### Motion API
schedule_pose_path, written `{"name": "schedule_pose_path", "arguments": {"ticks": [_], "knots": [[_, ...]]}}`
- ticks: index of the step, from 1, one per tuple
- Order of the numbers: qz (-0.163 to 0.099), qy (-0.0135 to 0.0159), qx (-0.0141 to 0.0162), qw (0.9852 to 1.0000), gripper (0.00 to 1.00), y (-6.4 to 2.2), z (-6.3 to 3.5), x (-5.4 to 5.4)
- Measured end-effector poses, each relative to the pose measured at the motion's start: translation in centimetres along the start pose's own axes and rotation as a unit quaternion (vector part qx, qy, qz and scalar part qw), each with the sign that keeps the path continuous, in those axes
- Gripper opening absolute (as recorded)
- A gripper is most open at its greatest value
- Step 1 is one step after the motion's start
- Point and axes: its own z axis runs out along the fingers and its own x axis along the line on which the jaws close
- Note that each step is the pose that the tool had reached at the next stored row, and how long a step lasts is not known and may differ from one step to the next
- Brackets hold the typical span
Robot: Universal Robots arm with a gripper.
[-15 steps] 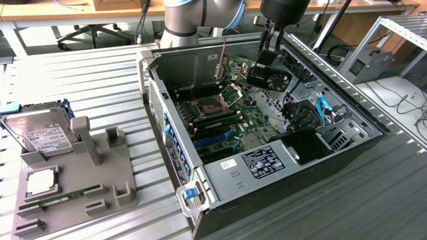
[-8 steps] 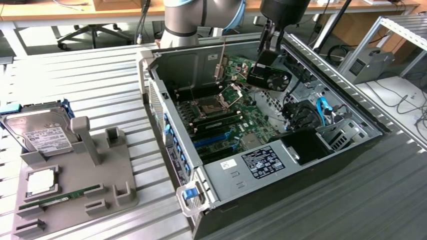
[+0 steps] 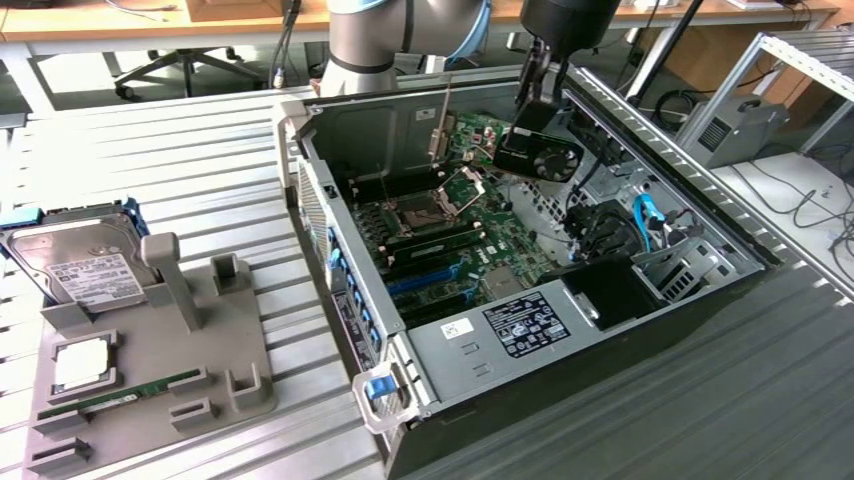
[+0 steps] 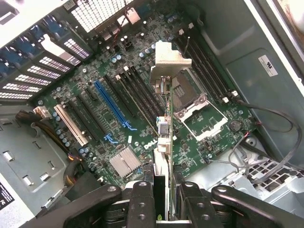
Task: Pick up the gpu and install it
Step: 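Insert the gpu into the slot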
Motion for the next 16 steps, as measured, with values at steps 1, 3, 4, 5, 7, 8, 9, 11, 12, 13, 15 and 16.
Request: {"name": "schedule_pose_path", "arguments": {"ticks": [1, 3, 4, 5, 7, 8, 9, 11, 12, 13, 15, 16], "knots": [[-0.001, 0.0000, 0.0000, 1.0000, 0.26, 0.00, 0.00, 0.00], [-0.003, 0.0000, -0.0001, 1.0000, 0.26, 0.00, 0.00, 0.00], [-0.005, 0.0001, -0.0001, 1.0000, 0.26, 0.00, 0.00, 0.00], [-0.006, 0.0001, -0.0001, 1.0000, 0.26, 0.00, 0.00, 0.00], [-0.008, 0.0001, -0.0002, 1.0000, 0.26, 0.00, 0.00, 0.00], [-0.009, 0.0001, -0.0002, 1.0000, 0.26, 0.00, 0.00, 0.00], [-0.011, 0.0001, -0.0002, 0.9999, 0.26, 0.00, 0.00, 0.00], [-0.013, 0.0002, -0.0003, 0.9999, 0.26, 0.00, 0.00, 0.00], [-0.014, 0.0002, -0.0003, 0.9999, 0.26, 0.00, 0.00, 0.00], [-0.016, 0.0002, -0.0004, 0.9999, 0.26, 0.00, 0.00, 0.00], [-0.018, 0.0003, -0.0004, 0.9998, 0.26, 0.00, 0.00, 0.00], [-0.019, 0.0003, -0.0004, 0.9998, 0.26, 0.00, 0.00, 0.00]]}}
